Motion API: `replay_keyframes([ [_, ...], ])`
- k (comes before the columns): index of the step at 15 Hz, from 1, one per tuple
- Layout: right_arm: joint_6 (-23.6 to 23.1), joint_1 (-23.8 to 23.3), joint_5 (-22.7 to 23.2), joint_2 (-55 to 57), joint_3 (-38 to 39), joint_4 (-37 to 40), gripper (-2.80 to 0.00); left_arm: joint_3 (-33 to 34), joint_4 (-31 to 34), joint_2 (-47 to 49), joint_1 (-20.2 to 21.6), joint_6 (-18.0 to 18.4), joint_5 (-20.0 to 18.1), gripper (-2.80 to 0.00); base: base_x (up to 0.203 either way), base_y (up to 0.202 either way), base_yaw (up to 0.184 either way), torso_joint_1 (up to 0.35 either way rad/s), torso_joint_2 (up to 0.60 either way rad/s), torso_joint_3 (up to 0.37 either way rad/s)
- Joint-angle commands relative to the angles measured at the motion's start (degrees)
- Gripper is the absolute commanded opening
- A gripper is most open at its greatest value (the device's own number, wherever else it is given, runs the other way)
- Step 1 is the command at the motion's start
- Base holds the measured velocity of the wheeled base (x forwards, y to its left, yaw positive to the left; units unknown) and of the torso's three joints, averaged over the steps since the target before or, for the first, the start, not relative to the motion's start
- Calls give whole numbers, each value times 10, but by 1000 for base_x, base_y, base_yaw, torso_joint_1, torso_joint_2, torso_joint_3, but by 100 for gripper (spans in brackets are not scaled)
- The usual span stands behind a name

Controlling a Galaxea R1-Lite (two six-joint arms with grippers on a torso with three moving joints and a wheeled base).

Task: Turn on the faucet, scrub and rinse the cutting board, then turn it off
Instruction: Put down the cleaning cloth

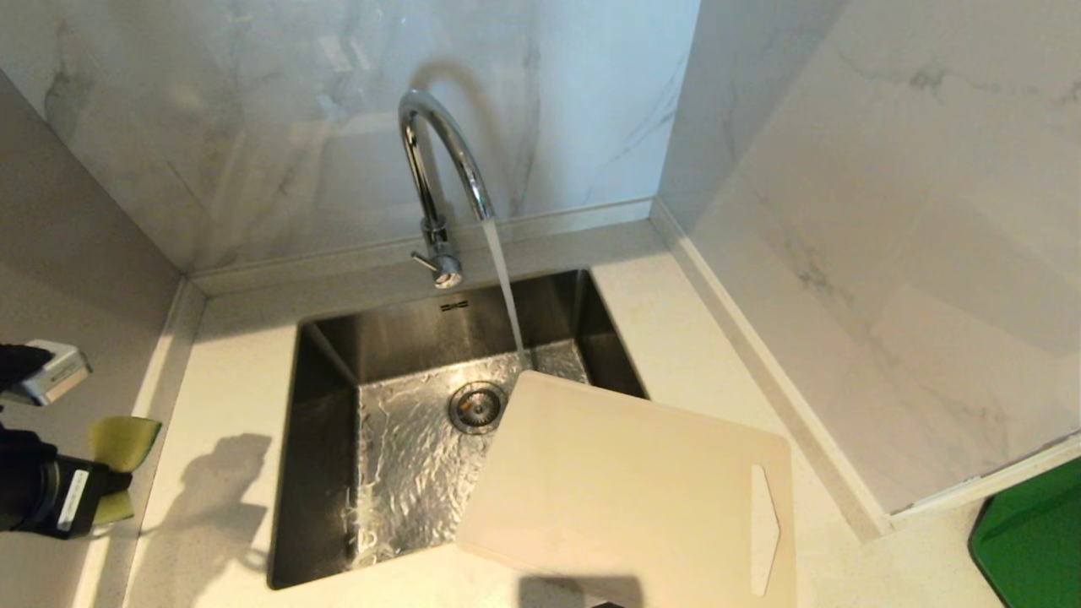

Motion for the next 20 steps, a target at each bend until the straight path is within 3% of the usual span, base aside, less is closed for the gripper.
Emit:
replay_keyframes([
  [1, 0, 0, 0, 0, 0, 0, -280, -41, 0, 133, 17, -5, 3, -280, 0, 0, 0, 0, 0, 0],
  [6, 0, 0, 0, 0, 0, 0, -280, -88, -14, 266, 54, -20, 15, -280, 0, 0, 0, 0, 0, 0],
  [12, 0, 0, 0, 0, 0, 0, -280, -156, -18, 342, 71, -22, 19, -280, 0, 0, 0, 0, 0, 0],
  [13, 0, 0, 0, 0, 0, 0, -280, -157, -17, 343, 71, -21, 19, 0, 0, 0, 0, 0, 0, 0],
  [20, 0, -1, 0, 0, 0, 0, -280, -173, 26, 318, 71, -26, 11, 0, 0, 0, 0, 0, 0, 0],
])
